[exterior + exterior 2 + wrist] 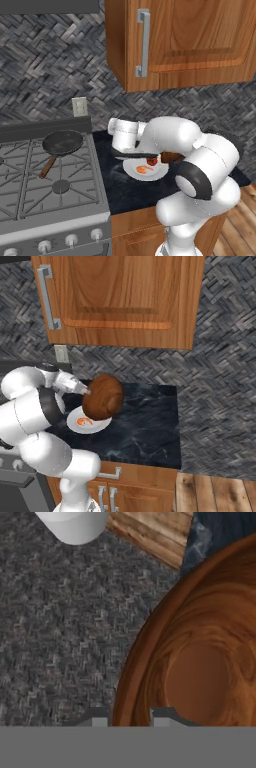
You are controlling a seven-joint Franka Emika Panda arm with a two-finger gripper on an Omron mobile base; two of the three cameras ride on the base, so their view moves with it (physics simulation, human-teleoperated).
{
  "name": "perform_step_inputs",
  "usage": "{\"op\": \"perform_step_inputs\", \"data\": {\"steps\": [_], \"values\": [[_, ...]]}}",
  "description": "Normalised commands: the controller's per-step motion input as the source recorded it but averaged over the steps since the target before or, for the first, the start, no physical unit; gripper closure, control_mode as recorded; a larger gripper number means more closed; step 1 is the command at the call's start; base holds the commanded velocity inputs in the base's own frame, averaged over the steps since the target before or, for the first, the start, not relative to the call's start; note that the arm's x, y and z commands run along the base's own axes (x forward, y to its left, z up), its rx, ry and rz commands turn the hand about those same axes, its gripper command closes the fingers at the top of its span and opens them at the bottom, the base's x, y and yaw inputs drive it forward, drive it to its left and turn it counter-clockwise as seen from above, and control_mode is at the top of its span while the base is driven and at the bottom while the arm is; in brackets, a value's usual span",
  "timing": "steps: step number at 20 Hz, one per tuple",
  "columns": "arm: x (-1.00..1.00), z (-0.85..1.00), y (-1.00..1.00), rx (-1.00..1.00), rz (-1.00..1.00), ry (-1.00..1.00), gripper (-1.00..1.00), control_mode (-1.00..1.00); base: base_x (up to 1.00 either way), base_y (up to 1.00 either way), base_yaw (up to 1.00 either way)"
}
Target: Place the shrimp on the plate and place the bell pepper on the same plate.
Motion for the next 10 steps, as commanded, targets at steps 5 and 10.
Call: {"op": "perform_step_inputs", "data": {"steps": [5,10], "values": [[-0.26,0.05,-0.34,0.18,0.01,-0.12,1.00,-1.00,0.00,0.00,0.00],[-0.21,0.11,-0.38,0.21,0.05,-0.15,1.00,-1.00,0.00,0.00,0.00]]}}
